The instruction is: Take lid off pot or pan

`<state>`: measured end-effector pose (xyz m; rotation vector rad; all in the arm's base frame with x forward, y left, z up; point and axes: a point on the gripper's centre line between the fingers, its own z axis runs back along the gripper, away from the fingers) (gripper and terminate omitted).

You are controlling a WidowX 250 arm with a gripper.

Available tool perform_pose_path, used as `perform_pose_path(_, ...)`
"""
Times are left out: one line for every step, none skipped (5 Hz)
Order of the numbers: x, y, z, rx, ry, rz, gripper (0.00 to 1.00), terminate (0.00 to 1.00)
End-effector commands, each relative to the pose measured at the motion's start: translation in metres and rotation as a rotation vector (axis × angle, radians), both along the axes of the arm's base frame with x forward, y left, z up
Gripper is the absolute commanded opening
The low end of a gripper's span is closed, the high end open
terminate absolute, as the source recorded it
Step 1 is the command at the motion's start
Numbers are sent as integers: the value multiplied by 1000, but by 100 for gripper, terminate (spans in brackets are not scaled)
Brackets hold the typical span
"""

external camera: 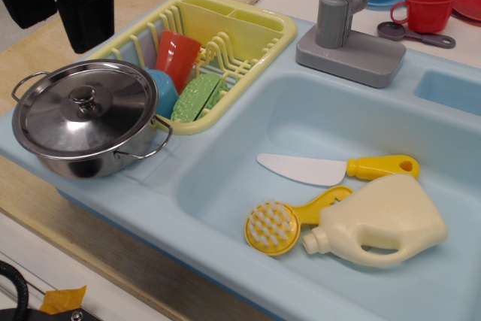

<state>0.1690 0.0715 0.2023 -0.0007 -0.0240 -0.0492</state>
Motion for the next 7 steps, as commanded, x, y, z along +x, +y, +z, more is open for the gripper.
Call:
perform_pose_path(0, 0, 0, 0, 0, 0, 100, 0)
perform_pose_path(-1, -3, -6, 7, 4, 27, 100, 0)
perform_pose_path(-4, -6, -10, 19, -7, 39, 100, 0)
perform_pose_path(-5, -5, -18, 0, -24, 50, 100, 0)
perform_pose_path(-6, -4, -25, -8, -23, 53, 100, 0)
perform_pose_path(-6, -3, -34, -19, -29, 59, 100, 0)
perform_pose_path(-5, -1, -36, -25, -26, 59, 100, 0)
